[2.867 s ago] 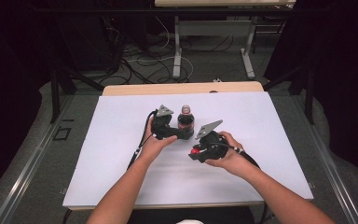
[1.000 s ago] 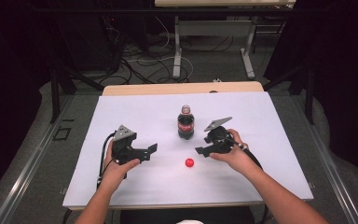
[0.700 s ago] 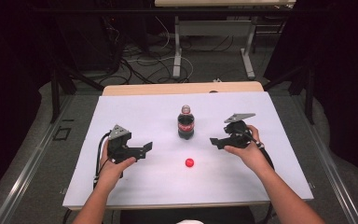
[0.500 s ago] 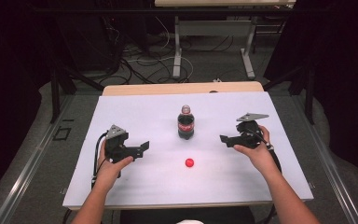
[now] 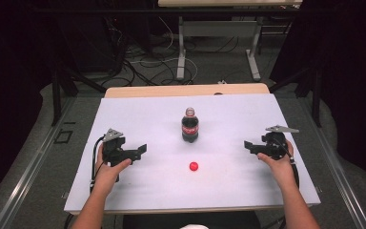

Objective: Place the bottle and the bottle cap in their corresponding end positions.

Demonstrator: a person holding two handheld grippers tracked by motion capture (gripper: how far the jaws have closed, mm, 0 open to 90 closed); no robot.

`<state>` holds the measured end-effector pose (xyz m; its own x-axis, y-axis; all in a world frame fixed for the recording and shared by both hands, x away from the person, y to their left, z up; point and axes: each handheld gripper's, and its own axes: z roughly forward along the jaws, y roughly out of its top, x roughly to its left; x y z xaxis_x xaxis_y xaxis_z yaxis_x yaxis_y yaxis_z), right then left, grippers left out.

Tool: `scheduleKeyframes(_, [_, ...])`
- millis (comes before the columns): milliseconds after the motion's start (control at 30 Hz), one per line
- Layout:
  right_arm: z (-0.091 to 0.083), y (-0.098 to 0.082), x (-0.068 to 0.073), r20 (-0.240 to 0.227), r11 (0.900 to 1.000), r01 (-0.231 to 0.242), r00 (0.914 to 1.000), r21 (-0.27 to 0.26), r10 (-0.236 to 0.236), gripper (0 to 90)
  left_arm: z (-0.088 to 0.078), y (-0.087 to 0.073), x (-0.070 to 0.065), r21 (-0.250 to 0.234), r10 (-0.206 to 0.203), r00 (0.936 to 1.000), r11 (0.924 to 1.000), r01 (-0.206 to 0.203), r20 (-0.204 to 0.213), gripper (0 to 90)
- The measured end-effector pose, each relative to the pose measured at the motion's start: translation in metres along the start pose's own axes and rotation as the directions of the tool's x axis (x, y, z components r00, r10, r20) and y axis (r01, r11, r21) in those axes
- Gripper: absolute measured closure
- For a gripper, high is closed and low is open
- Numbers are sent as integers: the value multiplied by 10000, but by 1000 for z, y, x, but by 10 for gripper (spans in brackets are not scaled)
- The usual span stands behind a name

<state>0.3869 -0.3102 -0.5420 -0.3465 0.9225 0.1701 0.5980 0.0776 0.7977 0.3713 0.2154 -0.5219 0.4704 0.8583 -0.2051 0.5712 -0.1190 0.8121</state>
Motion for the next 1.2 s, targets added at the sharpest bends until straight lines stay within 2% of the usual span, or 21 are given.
scheduleKeyframes(233, [-1,-10,-7,627,9998,-70,9980,182,59,138,3,-5,6,142,-109,9998,9998,111,-192,11])
scheduleKeyframes(267, [-1,-12,-8,718,9998,-71,9974,173,59,126,4,-6,7,124,-222,9995,9997,224,-228,11])
scheduleKeyframes(367, [-1,-16,-12,875,9993,-347,9956,144,333,50,5,-9,8,315,-162,9992,9994,173,-359,12])
scheduleKeyframes(400, [0,-17,-12,957,9989,-447,9945,166,430,32,7,-10,9,195,-116,9987,9997,126,-489,11])
scheduleKeyframes(433, [0,-18,-13,1028,9986,-483,9936,196,460,26,7,-11,8,222,-170,9984,9996,182,-544,11])
scheduleKeyframes(467, [1,-19,-14,1053,9987,-481,9934,188,458,17,7,-11,10,457,-34,9986,9989,58,-526,11])
scheduleKeyframes(500, [2,-20,-14,1140,9983,-540,9922,216,512,7,8,-12,10,366,8,9977,9993,16,-672,12])
scheduleKeyframes(533, [2,-21,-16,1179,9990,-395,9923,218,366,3,8,-12,10,489,2,9978,9988,31,-669,12])
scheduleKeyframes(667, [2,-22,-15,1389,9990,-432,9894,72,418,0,9,-13,11,517,30,9971,9987,10,-757,12])
scheduleKeyframes(767, [2,-22,-14,1350,9988,-481,9897,-36,481,0,10,-15,11,356,-62,9968,9993,91,-795,11])
scheduleKeyframes(867, [2,-22,-13,1302,9994,-347,9909,-15,346,0,11,-15,11,354,-126,9969,9993,154,-772,12])
scheduleKeyframes(933, [3,-23,-11,1279,9991,-427,9909,-25,427,0,11,-15,11,358,-134,9970,9992,161,-761,12])
scheduleKeyframes(1200, [5,-23,-7,1153,9999,-111,9933,95,99,0,11,-15,12,368,-180,9968,9991,209,-785,12])
